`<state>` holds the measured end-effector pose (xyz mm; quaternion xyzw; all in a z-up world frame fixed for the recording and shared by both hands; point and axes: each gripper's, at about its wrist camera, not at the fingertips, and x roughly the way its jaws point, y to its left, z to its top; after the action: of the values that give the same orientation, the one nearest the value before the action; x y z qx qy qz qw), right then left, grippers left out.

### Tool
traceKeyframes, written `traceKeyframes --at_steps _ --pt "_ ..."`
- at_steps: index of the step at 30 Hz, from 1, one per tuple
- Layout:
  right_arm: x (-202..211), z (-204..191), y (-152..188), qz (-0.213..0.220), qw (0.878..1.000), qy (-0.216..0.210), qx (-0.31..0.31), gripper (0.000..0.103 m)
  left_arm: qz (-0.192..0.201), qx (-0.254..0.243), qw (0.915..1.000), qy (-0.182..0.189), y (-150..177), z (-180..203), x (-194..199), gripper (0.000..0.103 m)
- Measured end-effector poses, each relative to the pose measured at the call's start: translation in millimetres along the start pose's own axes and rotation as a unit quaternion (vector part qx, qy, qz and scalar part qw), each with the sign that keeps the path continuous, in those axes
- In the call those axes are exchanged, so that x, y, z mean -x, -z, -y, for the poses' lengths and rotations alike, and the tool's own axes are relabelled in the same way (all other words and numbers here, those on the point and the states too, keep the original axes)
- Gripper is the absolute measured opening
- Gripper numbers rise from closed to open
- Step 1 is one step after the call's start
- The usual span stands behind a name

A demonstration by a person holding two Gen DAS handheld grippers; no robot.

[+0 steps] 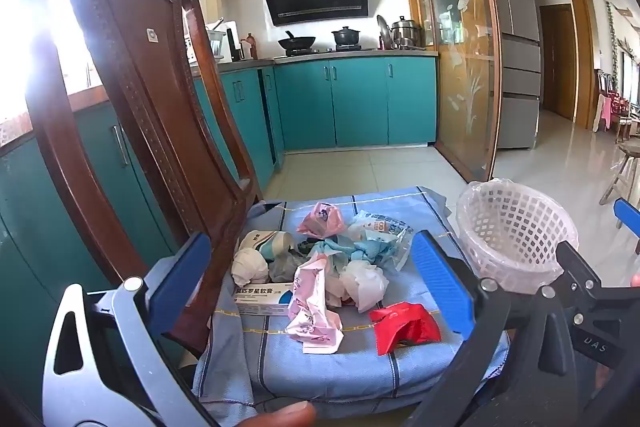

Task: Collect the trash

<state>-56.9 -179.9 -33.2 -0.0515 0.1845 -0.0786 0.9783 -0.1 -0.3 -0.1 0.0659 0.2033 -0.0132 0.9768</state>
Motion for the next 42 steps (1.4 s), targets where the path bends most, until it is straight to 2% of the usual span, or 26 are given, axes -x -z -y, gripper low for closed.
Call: traceKeyframes --at_steps 10,12,20,22,31,32,42 --pt "-0.5 -0.6 -1.3 0.002 1.0 0.005 0.002 0.1 -0.001 0.004 1.0 -0.006 -1.3 2.2 -0.5 0.1" --pt "-1.4 -1.9 -2.5 0.001 1.0 0.007 0.003 0.1 0.0 0.004 1.0 0.002 0.2 10.3 2.3 0.1" --pt "-4.3 -2.8 -2.5 -0.001 1.0 0.011 0.008 0.1 -0.001 0.006 1.0 -0.005 0.7 26.8 6.3 0.1" --pt "-4.4 -2.3 -3.1 -0.001 1.0 0.012 0.008 0.1 -0.001 0.005 1.0 0.006 -0.4 10.8 1.6 0.1" --pt "-5.7 -2.8 -4.7 -0.004 1.0 0.013 0.007 0.1 -0.001 0.007 1.0 0.003 -0.9 22.1 8.0 0.1" --pt "-5.8 -2.5 -4.8 -0.004 1.0 0.013 0.007 0.1 -0.001 0.009 0.9999 0.008 2.1 9.2 -0.5 0.1" --pt "-8.3 -7.7 -2.2 -0.011 1.0 0.018 0.012 0.1 -0.001 0.012 0.9999 0.006 2.9 2.7 0.2 0.1"
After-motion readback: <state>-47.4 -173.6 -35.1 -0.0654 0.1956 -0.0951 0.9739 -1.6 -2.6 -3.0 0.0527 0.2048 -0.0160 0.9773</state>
